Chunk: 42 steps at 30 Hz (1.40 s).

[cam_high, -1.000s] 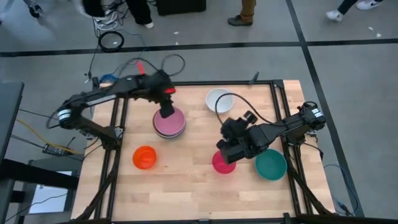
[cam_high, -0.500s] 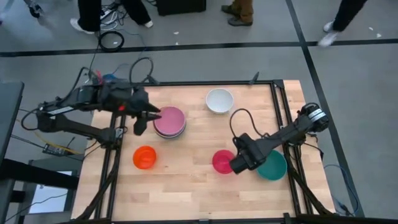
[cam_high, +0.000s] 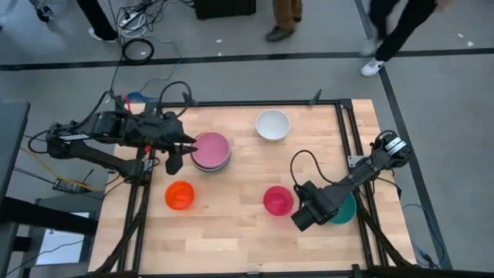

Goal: Nest bowls inside each other
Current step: Stack the green bowl on top of the pink bowl

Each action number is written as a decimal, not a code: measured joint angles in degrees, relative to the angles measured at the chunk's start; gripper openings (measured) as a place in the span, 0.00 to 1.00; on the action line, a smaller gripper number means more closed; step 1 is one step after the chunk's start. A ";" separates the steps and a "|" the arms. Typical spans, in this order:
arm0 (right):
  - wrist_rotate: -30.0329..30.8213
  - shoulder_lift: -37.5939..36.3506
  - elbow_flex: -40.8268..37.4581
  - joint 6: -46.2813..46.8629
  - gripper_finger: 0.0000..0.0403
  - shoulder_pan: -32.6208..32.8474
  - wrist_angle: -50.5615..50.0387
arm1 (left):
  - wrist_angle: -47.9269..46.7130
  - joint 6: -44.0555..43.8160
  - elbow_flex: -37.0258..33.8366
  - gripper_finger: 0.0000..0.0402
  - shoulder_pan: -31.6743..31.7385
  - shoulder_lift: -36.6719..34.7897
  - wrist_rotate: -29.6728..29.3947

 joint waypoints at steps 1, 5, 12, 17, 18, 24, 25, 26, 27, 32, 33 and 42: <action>-0.03 0.00 0.00 0.68 0.38 0.43 0.54 | 0.03 -0.01 0.00 0.33 -0.21 0.10 -0.03; -0.02 0.50 0.00 2.11 0.38 2.01 1.82 | 0.11 -0.18 0.00 0.33 -0.57 0.36 -0.14; 0.57 1.70 -3.23 2.56 0.38 3.37 6.87 | 0.46 -0.40 -0.02 0.33 -0.57 0.47 -1.43; 0.62 1.68 -7.19 3.47 0.37 3.88 9.92 | 0.62 -0.40 -0.02 0.33 -0.59 0.47 -1.73; 0.67 1.67 -8.10 3.68 0.37 3.99 10.61 | 0.62 -0.40 -0.02 0.33 -0.59 0.47 -1.89; 0.88 1.70 -11.29 3.41 0.18 4.20 12.11 | 0.62 -0.42 -0.02 0.33 -0.59 0.47 -2.68; 0.92 1.70 -11.34 2.65 0.12 4.20 12.45 | 0.58 -0.41 -0.02 0.33 -0.59 0.49 -2.81; 1.00 1.69 -11.34 1.91 0.06 4.23 12.92 | 0.57 -0.42 -0.02 0.33 -0.59 0.49 -3.07; 1.04 1.70 -11.34 1.26 0.03 4.24 13.23 | 0.58 -0.42 -0.02 0.33 -0.59 0.49 -3.15; 1.29 1.60 -10.80 0.06 0.01 4.23 11.18 | 0.18 -0.51 -0.02 0.33 -0.59 0.49 -3.38; 2.15 1.60 -9.97 -0.35 0.01 4.23 9.42 | 0.05 -0.69 -0.02 0.33 -0.59 0.49 -3.42; 20.64 1.53 2.30 -9.99 0.00 -2.70 1.28 | 0.00 -0.54 -0.02 0.33 -0.59 0.49 -4.69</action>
